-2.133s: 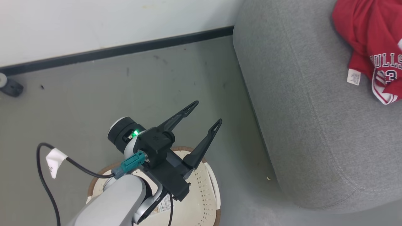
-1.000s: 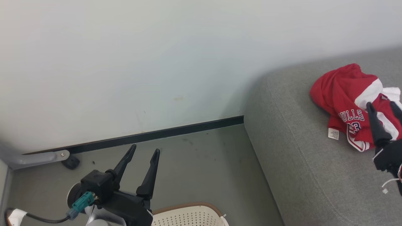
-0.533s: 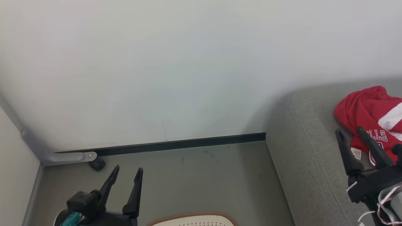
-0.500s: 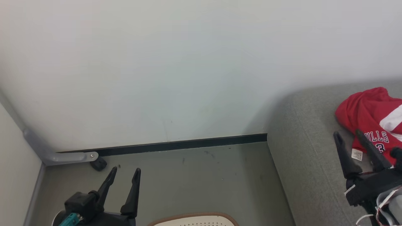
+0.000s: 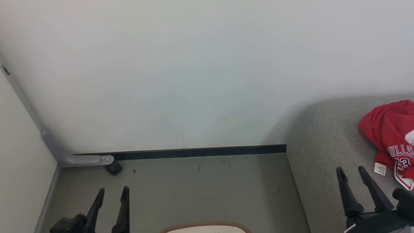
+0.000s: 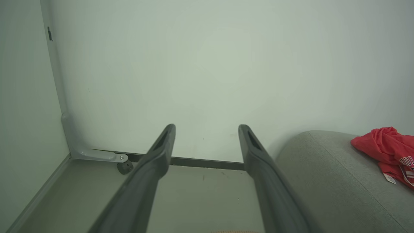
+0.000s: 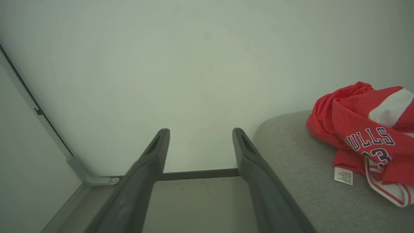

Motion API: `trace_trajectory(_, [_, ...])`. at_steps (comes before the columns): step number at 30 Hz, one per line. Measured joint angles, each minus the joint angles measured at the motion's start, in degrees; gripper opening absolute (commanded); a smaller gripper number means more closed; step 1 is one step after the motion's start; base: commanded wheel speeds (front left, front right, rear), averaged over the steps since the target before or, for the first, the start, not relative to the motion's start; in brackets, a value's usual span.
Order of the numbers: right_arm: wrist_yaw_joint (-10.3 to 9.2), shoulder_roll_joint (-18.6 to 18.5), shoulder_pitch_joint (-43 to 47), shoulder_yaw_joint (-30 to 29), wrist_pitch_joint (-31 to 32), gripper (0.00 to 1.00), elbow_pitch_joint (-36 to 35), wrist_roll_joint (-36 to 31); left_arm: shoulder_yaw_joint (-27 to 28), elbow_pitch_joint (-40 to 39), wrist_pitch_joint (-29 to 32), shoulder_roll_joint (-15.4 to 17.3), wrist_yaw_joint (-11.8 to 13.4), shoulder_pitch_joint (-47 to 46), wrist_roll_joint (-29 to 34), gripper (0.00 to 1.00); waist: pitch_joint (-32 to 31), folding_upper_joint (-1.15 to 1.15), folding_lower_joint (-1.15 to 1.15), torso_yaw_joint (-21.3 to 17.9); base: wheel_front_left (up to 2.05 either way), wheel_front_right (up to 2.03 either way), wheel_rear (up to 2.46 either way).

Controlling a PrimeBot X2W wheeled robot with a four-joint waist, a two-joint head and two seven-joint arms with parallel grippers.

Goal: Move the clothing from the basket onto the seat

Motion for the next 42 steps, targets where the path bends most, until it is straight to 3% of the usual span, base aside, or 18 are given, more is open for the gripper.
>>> trace_trajectory(6, [-0.15, 2.8, 2.3, -0.4, 0.0, 1.0, -1.4, -2.3, 2.4, -0.5, 0.0, -0.6, 0.0, 2.9, 0.6, 1.0, 0.1, 0.0, 0.0, 0.3, 0.0, 0.0, 0.0])
trace_trajectory(21, [-0.02, 5.5, 3.0, -2.4, 0.0, 1.0, -2.2, -7.2, 4.2, -0.6, 0.0, -2.0, 0.2, 3.0, 7.3, 1.0, 0.8, 0.0, 0.0, -0.1, 0.0, 0.0, 0.0])
trace_trajectory(42, [2.31, 8.3, 4.1, -5.7, 0.0, 1.0, -1.9, -10.6, 6.9, -0.6, 0.0, -3.8, 0.4, 3.0, 10.4, 1.0, 1.2, 0.0, 0.0, -0.7, 0.0, 0.0, 0.0])
